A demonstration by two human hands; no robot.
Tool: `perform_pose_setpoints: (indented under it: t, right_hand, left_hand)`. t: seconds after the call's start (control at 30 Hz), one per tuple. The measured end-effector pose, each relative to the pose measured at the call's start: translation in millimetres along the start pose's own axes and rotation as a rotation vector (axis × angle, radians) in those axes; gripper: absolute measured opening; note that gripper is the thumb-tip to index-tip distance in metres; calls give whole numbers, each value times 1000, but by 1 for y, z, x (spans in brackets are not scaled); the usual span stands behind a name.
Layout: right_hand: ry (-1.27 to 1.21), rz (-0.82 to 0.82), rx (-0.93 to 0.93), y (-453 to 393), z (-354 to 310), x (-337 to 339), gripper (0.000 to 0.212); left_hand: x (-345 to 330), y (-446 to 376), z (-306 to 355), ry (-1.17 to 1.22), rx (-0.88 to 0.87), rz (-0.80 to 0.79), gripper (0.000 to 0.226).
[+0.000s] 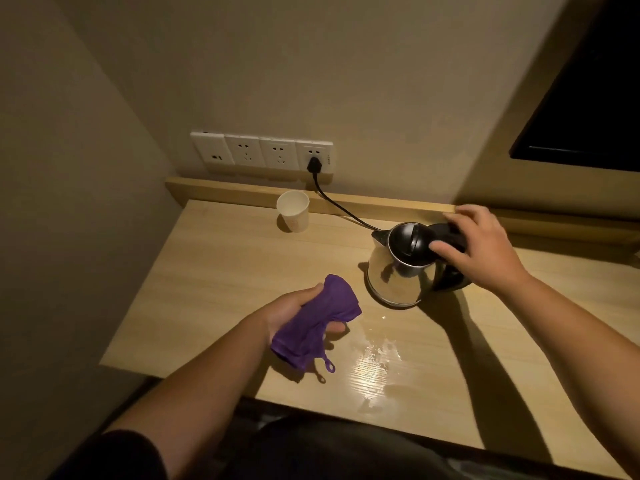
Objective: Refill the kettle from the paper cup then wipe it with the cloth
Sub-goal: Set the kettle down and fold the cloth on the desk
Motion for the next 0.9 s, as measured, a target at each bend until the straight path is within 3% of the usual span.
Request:
perform_pose_setpoints:
  t: [0.1, 0.17, 0.27, 0.33, 0.43, 0.53, 0.7, 0.9]
  right_hand:
    - [2, -57, 235, 14, -73, -1, 63]
    - [-9, -296, 337, 25, -122, -20, 66]
    - [13, -671, 321, 33, -170, -50, 69]
    - [-20, -782, 289, 37, -191, -61, 61]
    - [-39, -788, 277, 43, -219, -74, 37]
    - [-129, -718, 190, 51, -243, -90, 21]
    - [-249, -626, 39, 69, -268, -114, 15]
    - [-164, -501, -81, 89, -254, -131, 11]
  left_hand:
    - [2, 12, 3, -76, 28, -108, 80]
    - [2, 20, 8, -86, 40, -222, 78]
    - [5, 42, 13, -195, 48, -375, 56]
    - [18, 54, 16, -275, 55, -370, 56]
    - [44, 73, 22, -510, 68, -393, 67]
    - [69, 101, 33, -913, -34, -329, 61]
    - [105, 140, 49, -1468, -331, -112, 19]
    - [116, 132, 47, -1805, -512, -62, 23]
Point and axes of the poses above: each hand's wrist, its own y-axis away from the middle knuckle, its own x-axis out of the back of the hand, z = x × y, the point moved 3 cm from there along -y, towards the middle knuckle, and after that the axes turned 1 degree about z, right-handed, at the moved point
